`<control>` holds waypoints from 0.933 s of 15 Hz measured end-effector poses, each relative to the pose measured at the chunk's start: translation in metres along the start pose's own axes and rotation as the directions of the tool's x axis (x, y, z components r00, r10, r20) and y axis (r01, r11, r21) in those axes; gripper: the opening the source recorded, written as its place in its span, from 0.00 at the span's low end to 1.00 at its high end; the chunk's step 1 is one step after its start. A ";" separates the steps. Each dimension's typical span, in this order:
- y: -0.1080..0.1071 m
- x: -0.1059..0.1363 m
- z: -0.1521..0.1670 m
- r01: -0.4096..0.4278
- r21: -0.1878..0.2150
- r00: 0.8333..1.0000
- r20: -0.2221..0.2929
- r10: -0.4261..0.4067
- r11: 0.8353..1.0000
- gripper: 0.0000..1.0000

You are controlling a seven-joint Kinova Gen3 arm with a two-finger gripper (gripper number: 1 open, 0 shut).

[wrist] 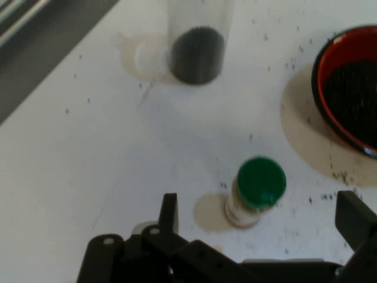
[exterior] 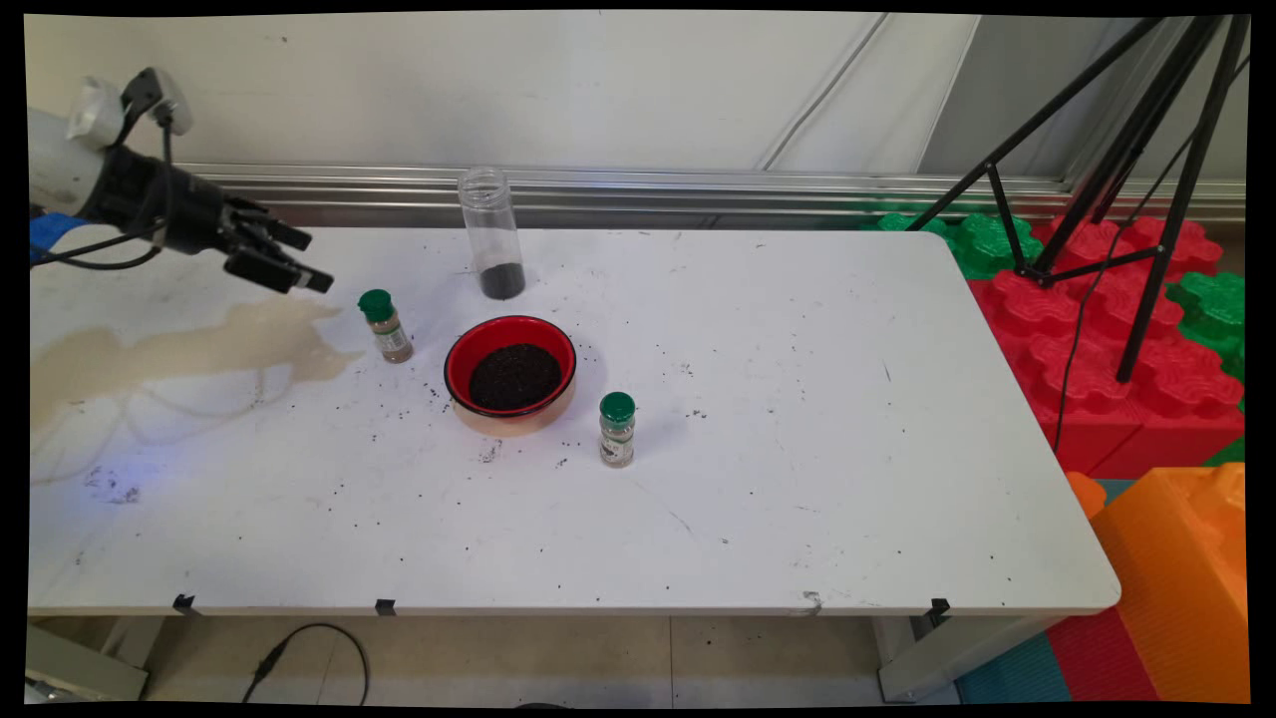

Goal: Pick up the black seasoning powder from the table

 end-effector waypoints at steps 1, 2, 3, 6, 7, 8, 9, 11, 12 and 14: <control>0.000 0.004 0.004 0.000 0.002 1.000 -0.011 0.000 1.000 1.00; -0.001 0.008 0.008 -0.001 0.004 1.000 -0.021 0.001 1.000 1.00; -0.001 0.010 0.012 -0.004 0.005 1.000 -0.028 0.004 1.000 1.00; -0.002 0.018 0.027 -0.022 0.009 0.998 -0.061 0.022 1.000 1.00; -0.002 0.019 0.032 -0.028 0.010 0.997 -0.072 0.028 1.000 1.00; -0.003 0.021 0.037 -0.036 0.010 0.996 -0.086 0.037 0.999 1.00; -0.003 0.023 0.043 -0.045 0.011 0.994 -0.101 0.046 0.999 1.00; -0.005 0.025 0.055 -0.066 0.015 0.990 -0.127 0.067 0.998 1.00; -0.006 0.025 0.062 -0.079 0.016 0.987 -0.140 0.080 0.997 1.00; -0.008 0.027 0.074 -0.100 0.020 0.981 -0.167 0.102 0.995 1.00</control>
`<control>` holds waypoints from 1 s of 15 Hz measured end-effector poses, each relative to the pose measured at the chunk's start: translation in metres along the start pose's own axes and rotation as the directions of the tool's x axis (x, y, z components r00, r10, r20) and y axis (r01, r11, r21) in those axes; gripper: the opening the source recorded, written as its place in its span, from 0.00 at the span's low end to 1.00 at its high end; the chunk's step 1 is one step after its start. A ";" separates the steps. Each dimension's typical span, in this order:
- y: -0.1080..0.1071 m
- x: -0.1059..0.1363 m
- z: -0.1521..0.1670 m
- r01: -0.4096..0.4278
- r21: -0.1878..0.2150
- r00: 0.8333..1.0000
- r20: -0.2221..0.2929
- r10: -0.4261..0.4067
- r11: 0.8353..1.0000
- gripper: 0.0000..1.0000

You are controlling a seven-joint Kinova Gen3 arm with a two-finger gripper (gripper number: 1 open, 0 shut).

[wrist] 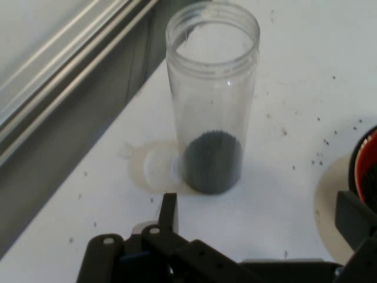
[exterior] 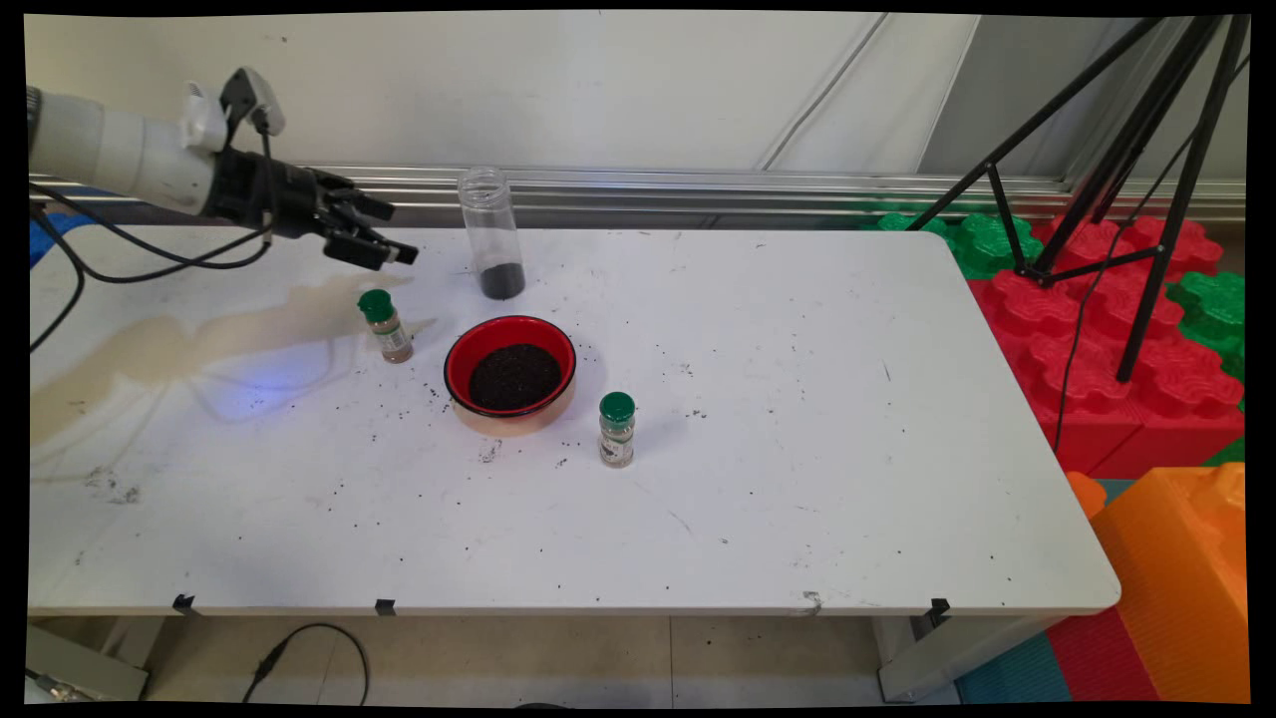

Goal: Pick up the black seasoning powder from the table

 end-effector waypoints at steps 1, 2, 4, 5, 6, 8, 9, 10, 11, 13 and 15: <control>-0.002 -0.001 0.007 -0.012 0.001 1.000 -0.016 0.012 1.000 1.00; -0.003 -0.002 0.013 -0.020 0.002 0.999 -0.028 0.020 1.000 1.00; -0.006 -0.004 0.023 -0.036 0.004 0.998 -0.052 0.036 0.999 1.00; -0.008 -0.005 0.029 -0.045 0.005 0.997 -0.064 0.045 0.999 1.00; -0.009 -0.006 0.034 -0.052 0.005 0.996 -0.074 0.053 0.999 1.00; -0.011 -0.008 0.041 -0.065 0.004 0.994 -0.091 0.065 0.998 1.00; -0.013 -0.009 0.046 -0.074 0.003 0.992 -0.103 0.074 0.997 1.00; -0.015 -0.010 0.051 -0.084 0.002 0.990 -0.115 0.084 0.996 1.00; -0.016 -0.011 0.055 -0.092 0.002 0.988 -0.124 0.091 0.996 1.00; -0.020 -0.013 0.065 -0.108 -0.001 0.984 -0.143 0.106 0.994 1.00; -0.023 -0.014 0.071 -0.120 -0.005 0.981 -0.156 0.117 0.993 1.00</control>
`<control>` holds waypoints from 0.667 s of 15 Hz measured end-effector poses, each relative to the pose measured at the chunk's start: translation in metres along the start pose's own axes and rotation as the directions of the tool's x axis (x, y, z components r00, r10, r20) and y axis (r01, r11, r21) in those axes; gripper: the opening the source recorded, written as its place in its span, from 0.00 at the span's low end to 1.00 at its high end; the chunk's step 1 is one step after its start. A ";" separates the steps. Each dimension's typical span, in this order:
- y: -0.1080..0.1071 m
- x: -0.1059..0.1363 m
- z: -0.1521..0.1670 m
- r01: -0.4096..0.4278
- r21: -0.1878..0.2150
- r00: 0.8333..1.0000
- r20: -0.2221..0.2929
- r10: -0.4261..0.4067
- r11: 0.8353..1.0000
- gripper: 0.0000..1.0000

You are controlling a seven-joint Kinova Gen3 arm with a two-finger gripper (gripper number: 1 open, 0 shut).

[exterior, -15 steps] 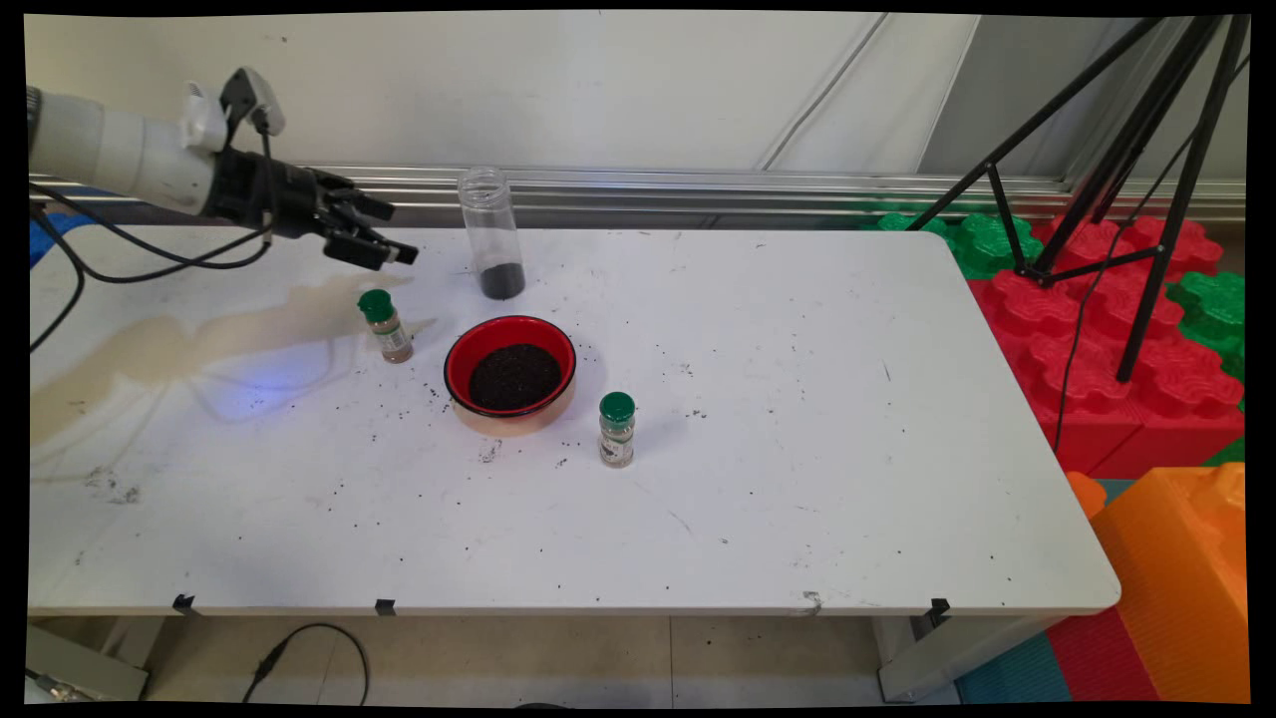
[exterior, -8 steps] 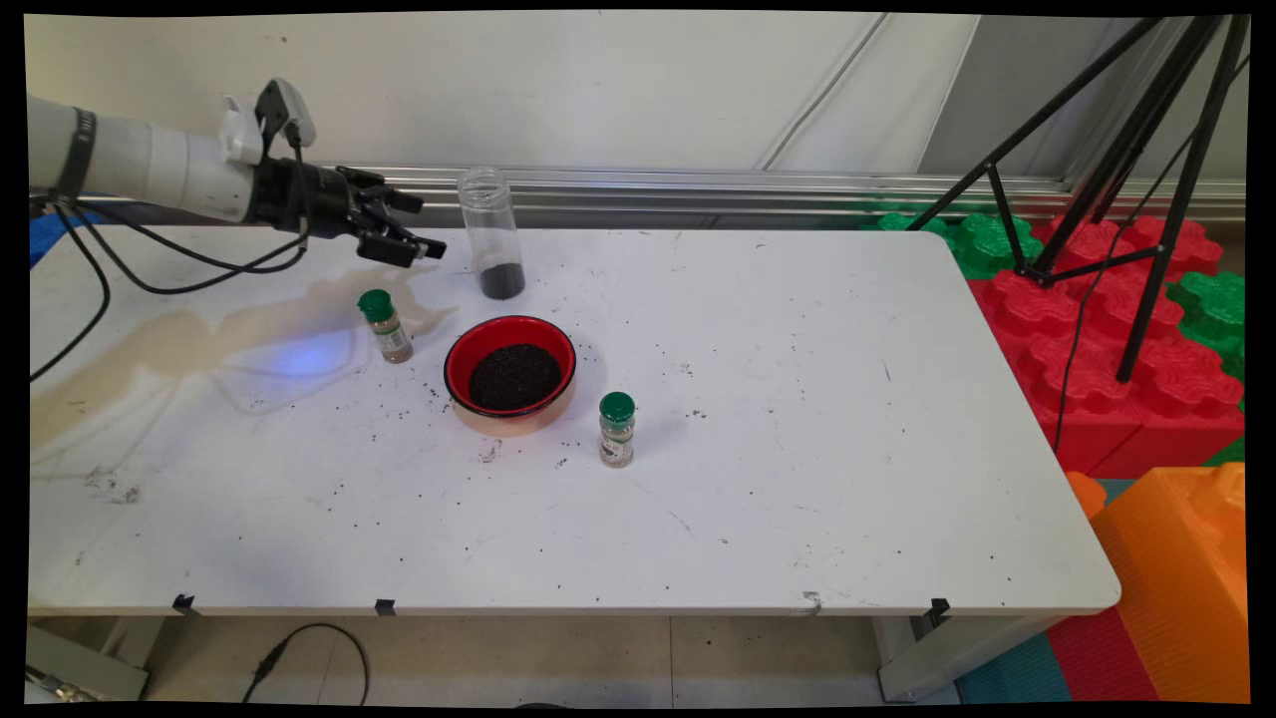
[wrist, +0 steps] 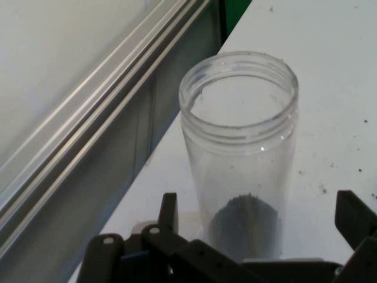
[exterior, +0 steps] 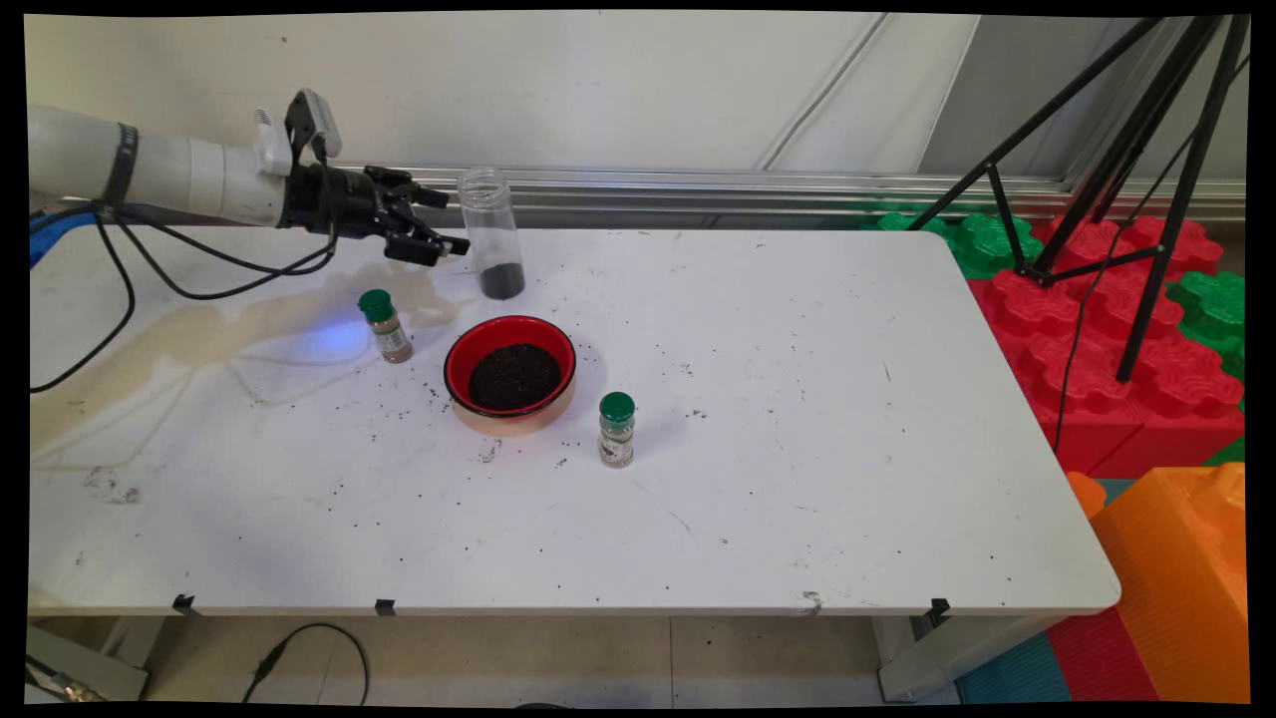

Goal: Pick up the black seasoning powder from the table

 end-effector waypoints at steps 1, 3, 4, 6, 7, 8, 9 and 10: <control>-0.002 -0.002 0.003 -0.006 -0.003 1.000 -0.008 0.006 1.000 1.00; -0.005 -0.006 0.011 -0.021 -0.012 0.999 -0.025 0.021 1.000 1.00; -0.006 -0.007 0.015 -0.027 -0.016 0.999 -0.032 0.027 1.000 1.00; -0.008 -0.011 0.022 -0.038 -0.025 0.998 -0.048 0.037 0.999 1.00; -0.009 -0.013 0.025 -0.041 -0.028 0.998 -0.054 0.040 0.999 1.00; -0.010 -0.015 0.028 -0.043 -0.031 0.997 -0.062 0.041 0.999 1.00; -0.011 -0.016 0.032 -0.044 -0.034 0.997 -0.069 0.041 0.998 1.00; -0.012 -0.018 0.034 -0.044 -0.037 0.996 -0.076 0.041 0.998 1.00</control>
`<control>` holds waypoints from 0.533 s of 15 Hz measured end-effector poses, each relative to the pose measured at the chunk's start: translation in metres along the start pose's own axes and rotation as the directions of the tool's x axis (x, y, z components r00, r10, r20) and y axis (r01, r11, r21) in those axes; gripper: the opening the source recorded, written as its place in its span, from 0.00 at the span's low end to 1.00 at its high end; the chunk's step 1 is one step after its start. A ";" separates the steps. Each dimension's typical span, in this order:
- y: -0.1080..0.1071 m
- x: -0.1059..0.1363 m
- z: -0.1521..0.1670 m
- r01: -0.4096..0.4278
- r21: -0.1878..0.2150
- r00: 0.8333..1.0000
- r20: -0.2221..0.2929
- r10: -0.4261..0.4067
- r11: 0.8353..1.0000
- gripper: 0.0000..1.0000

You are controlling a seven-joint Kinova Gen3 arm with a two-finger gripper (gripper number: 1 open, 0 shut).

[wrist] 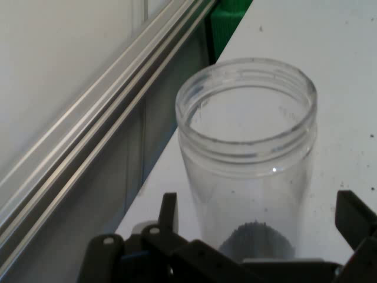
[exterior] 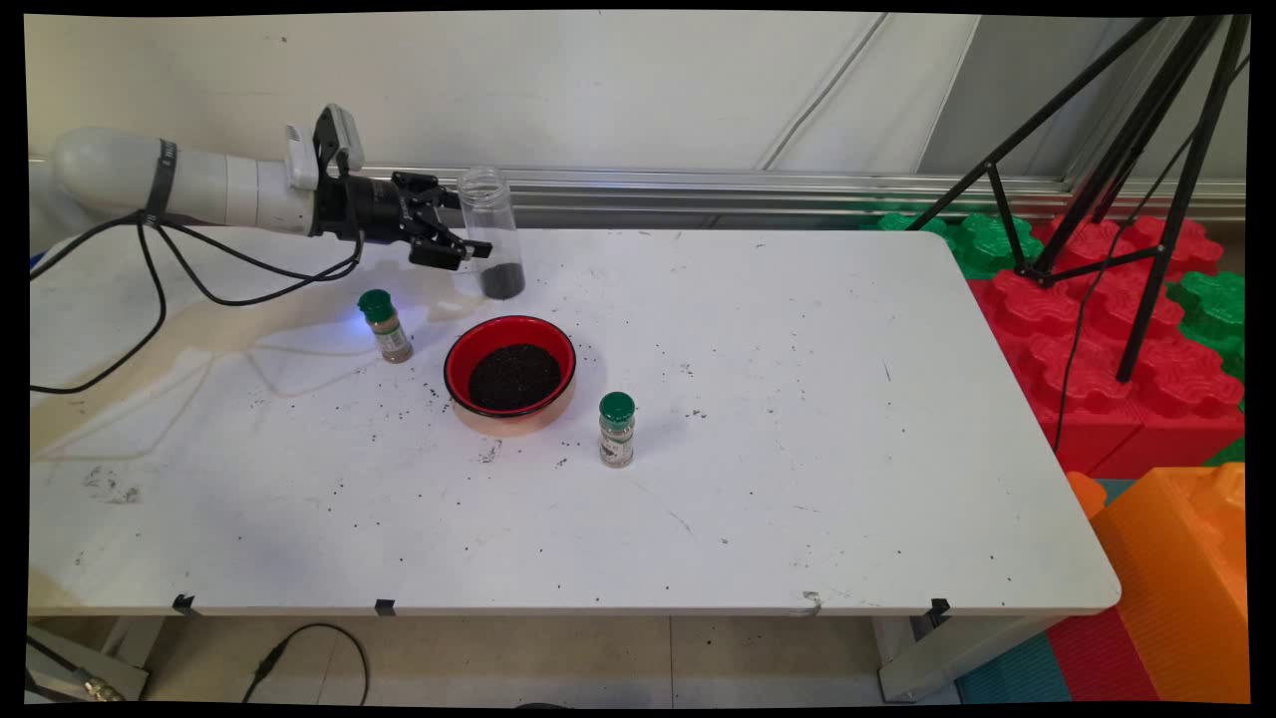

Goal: Pick up the black seasoning powder from the table

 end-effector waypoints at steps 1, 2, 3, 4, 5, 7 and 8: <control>-0.001 -0.002 0.003 0.000 -0.003 1.000 -0.007 0.000 1.000 1.00; -0.002 -0.003 0.006 0.000 -0.006 1.000 -0.013 -0.001 1.000 1.00; -0.002 -0.004 0.008 0.001 -0.009 1.000 -0.019 -0.001 1.000 1.00; -0.003 -0.005 0.011 0.002 -0.012 1.000 -0.025 -0.002 1.000 1.00; -0.004 -0.006 0.013 0.002 -0.015 1.000 -0.031 -0.003 1.000 1.00; -0.005 -0.008 0.017 0.003 -0.019 0.999 -0.039 -0.004 1.000 1.00; -0.005 -0.008 0.018 0.003 -0.021 0.999 -0.043 -0.004 1.000 1.00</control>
